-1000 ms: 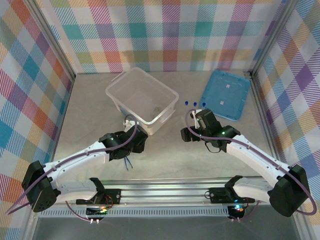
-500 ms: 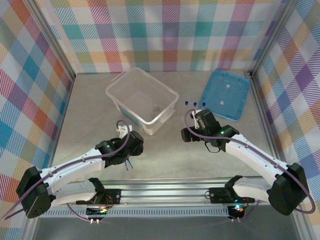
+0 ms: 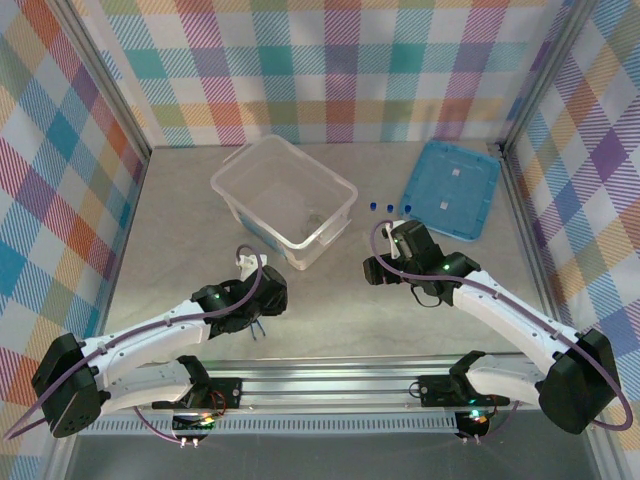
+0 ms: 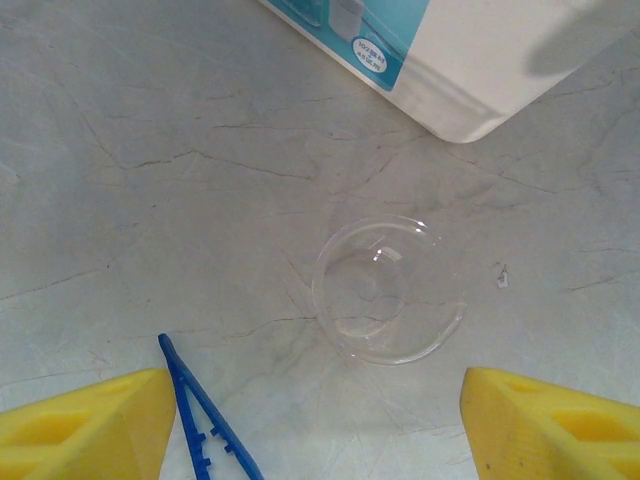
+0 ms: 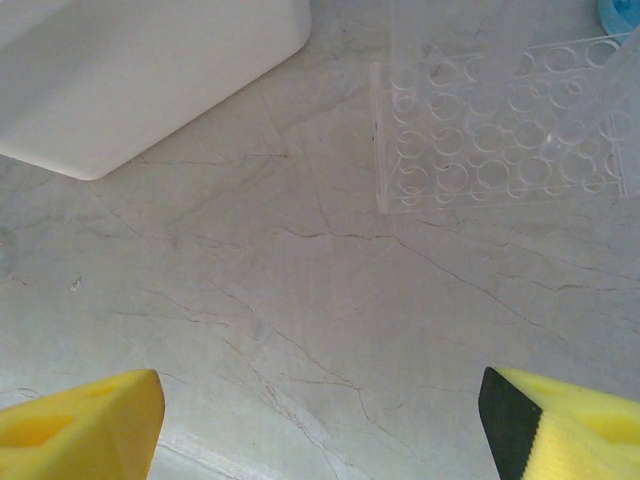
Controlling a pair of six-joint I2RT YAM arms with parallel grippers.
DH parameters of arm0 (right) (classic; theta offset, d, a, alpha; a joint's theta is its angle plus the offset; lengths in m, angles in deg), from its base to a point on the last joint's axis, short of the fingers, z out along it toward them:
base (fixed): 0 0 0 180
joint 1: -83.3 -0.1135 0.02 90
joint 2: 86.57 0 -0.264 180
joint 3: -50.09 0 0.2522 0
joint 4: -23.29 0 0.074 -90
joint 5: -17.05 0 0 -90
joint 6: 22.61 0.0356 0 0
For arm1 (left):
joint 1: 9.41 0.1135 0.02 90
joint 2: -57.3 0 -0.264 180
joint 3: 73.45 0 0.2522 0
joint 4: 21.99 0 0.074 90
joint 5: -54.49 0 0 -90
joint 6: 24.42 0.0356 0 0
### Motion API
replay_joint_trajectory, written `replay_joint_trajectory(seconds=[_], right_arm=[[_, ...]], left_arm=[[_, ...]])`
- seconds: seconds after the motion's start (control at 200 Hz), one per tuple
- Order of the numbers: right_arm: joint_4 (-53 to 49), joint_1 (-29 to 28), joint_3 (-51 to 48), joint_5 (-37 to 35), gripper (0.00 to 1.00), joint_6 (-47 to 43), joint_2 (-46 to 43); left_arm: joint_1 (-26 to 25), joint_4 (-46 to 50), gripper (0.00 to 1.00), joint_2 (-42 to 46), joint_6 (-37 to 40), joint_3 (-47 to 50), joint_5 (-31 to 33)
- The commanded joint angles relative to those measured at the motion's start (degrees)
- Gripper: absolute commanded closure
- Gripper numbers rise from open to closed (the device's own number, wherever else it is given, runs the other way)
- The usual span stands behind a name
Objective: Organize the chemistry lab equipment
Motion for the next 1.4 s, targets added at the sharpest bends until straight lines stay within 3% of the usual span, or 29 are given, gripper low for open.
replay_joint_trajectory(seconds=[0.0, 0.41, 0.77, 1.39], right_arm=[[0.9, -0.5, -0.8, -0.1, 0.17, 0.6, -0.3], [0.7, -0.5, -1.1, -0.4, 0.17, 0.7, -1.2], [1.3, -0.5, -1.0, -0.3, 0.17, 0.3, -0.4], [1.1, -0.5, -0.4, -0.2, 0.17, 0.0, 1.0]], left_arm=[[-0.9, -2.8, 0.24, -0.1, -1.6, 0.2, 0.7], [-0.9, -9.4, 0.23, -12.5, -4.1, -3.5, 1.3], [-0.9, -8.4, 0.23, -14.4, -5.2, -4.7, 4.2], [-0.8, -8.7, 0.37, -17.4, -5.8, -3.3, 3.2]])
